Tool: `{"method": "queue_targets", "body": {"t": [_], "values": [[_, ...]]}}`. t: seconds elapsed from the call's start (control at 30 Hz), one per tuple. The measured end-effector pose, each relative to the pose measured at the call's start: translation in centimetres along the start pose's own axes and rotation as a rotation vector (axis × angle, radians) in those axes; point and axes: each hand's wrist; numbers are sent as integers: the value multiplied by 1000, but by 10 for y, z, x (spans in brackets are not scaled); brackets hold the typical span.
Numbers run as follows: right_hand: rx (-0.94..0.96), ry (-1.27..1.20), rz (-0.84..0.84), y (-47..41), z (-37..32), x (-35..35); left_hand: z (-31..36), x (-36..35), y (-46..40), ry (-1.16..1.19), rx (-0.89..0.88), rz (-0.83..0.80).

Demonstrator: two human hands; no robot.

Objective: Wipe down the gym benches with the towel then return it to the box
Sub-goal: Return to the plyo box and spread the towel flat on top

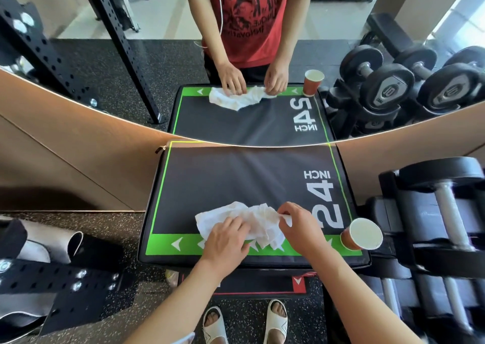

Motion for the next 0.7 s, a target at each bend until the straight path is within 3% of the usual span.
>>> {"method": "queue_targets", "body": {"t": [0.2,0.37,0.5,0.7], "values": [[17,5,10,8,7,-7,-7,-2,-5,-36,-65,191],[11,-26,42,7,8,2,-17,15,-6,38,-6,353],[45,-52,54,-1,6,14,-34,45,-22,50,130,417],[-1,-65,125,-26,4,22,-60,76,-65,151,491,286]]}}
Point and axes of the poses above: each hand's wrist, its own y-axis away from the middle knuckle, its own x-axis out of the back of the hand, z = x × y, and after that the axes turned 6 degrees about x, right-handed
